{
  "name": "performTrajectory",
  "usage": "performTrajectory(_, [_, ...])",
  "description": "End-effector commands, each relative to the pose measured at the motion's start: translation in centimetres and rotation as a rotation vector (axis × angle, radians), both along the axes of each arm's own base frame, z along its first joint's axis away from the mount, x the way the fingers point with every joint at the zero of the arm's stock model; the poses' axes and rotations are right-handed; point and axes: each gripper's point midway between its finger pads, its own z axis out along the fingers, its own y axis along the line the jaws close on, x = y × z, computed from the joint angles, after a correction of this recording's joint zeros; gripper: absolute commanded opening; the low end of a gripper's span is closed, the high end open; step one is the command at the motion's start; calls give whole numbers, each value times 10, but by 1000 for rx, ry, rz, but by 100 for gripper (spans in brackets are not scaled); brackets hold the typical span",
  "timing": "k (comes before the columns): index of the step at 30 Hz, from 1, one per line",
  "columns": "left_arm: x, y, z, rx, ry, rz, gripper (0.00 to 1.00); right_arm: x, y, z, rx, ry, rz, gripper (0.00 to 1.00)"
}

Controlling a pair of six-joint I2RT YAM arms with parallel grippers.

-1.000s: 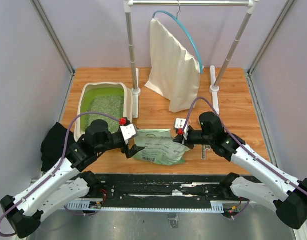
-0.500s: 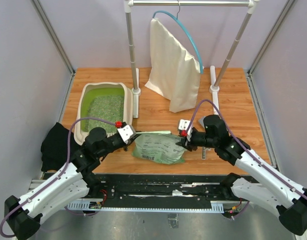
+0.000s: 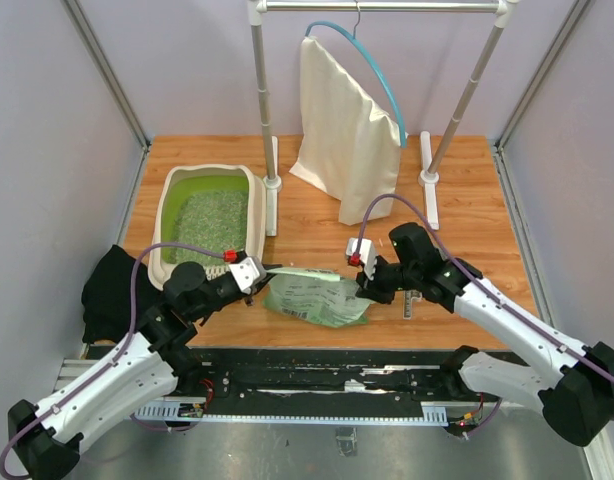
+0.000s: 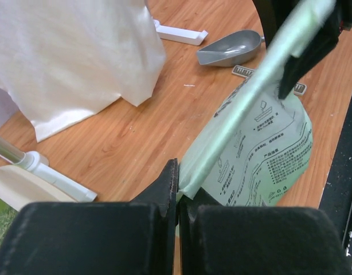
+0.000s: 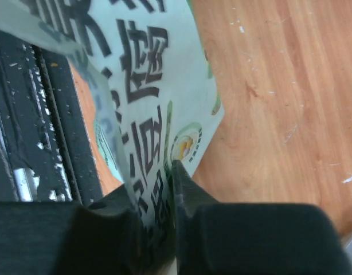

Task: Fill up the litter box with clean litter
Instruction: Close the cat litter bag at the center of the board.

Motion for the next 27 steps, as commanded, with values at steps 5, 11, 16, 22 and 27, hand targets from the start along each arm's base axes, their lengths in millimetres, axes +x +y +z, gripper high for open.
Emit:
performTrajectory(5, [5,17,21,-34,-94,88,0,9,-36,13,-15,37,-167,1])
performTrajectory(11, [0,15,12,-23,-80,62,0,17,-41,32,18,-60,-214,15])
performTrajectory(16, [-4,7,10,-25,-64,11,1,14,9,79,322,-39,-132,77])
performTrajectory(22, [-5,2,13,-33,-59,-12,1,33,56,80,315,-90,-95,88])
performTrajectory(27, [-4,4,13,-30,-61,-2,1,29,75,47,184,-72,22,78])
